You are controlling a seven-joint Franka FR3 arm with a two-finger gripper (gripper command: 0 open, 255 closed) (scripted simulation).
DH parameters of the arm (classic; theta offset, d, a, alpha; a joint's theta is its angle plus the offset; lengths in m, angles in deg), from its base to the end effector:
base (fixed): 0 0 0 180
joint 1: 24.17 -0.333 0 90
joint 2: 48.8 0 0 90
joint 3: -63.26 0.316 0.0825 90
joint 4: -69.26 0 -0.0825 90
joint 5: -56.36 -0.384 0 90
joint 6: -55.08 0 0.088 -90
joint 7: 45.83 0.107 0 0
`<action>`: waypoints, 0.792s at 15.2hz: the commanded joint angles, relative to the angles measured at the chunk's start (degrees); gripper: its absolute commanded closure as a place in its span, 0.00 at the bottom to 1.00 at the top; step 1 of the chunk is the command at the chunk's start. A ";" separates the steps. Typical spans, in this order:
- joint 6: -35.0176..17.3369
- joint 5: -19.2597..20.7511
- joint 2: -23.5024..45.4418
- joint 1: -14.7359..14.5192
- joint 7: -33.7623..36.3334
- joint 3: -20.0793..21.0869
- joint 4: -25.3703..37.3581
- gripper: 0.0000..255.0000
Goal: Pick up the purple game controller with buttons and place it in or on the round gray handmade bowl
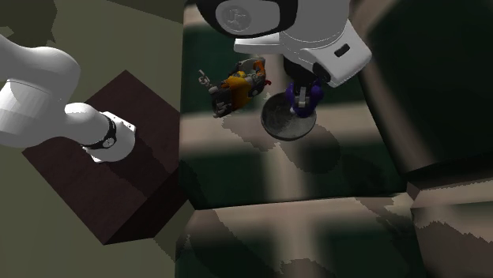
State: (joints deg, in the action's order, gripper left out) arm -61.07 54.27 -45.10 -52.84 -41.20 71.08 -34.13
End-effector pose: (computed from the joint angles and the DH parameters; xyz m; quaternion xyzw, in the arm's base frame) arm 0.4803 0.3557 0.5176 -0.9603 -0.2666 -0.0667 0.0478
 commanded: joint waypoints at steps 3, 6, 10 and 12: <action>-2.98 0.02 0.46 -0.01 -0.08 0.01 -2.44 1.00; -5.20 0.04 0.90 -0.03 -0.13 0.01 -4.22 1.00; -8.13 0.10 1.66 -0.06 -0.17 0.02 -6.40 1.00; -9.59 0.14 2.10 -0.08 -0.19 0.02 -7.42 1.00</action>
State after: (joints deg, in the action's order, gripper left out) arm -69.86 54.43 -43.24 -53.00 -41.18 71.18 -41.07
